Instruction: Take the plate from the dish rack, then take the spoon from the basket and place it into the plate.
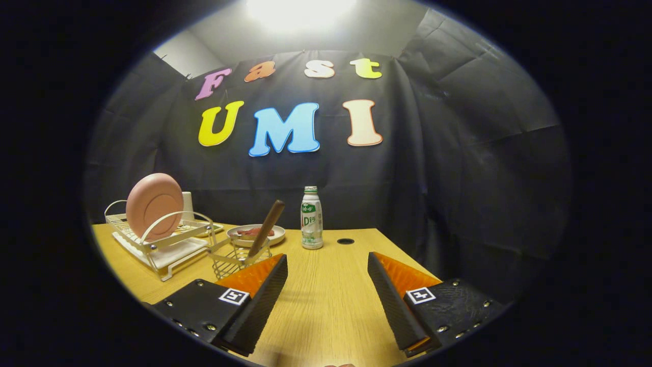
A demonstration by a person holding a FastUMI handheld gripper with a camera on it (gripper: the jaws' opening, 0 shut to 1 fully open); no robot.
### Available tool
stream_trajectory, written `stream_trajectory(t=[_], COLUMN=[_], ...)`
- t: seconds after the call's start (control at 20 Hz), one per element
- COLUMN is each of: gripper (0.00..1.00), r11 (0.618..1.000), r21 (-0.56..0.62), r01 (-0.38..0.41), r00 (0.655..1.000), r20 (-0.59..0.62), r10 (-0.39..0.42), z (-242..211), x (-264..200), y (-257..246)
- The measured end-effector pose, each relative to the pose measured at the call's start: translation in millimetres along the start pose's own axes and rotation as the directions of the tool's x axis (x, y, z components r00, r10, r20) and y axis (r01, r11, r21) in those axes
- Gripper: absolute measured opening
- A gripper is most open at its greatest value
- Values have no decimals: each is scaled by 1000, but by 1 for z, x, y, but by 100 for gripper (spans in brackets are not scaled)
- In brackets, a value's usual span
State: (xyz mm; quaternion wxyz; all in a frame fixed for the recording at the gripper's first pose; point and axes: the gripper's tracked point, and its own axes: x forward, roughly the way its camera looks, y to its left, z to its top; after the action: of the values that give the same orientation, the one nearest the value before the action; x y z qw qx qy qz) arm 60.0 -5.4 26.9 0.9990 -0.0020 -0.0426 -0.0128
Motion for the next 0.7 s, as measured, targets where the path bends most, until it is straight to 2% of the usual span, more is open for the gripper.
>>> stream_trajectory(t=[0.15, 0.3, 0.5, 0.7], gripper=[97, 96, 96, 96], r11=[999, 995, 987, 982], r21=[2, -34, -79, -86], r01=[40, 94, 138, 170], r00=[997, 990, 987, 985], r20=[60, 107, 91, 27], r10=[-40, -90, -131, -168], z=[25, 56, 82, 102], x=[26, 29, 0, -52], y=[-12, -33, -52, -50])
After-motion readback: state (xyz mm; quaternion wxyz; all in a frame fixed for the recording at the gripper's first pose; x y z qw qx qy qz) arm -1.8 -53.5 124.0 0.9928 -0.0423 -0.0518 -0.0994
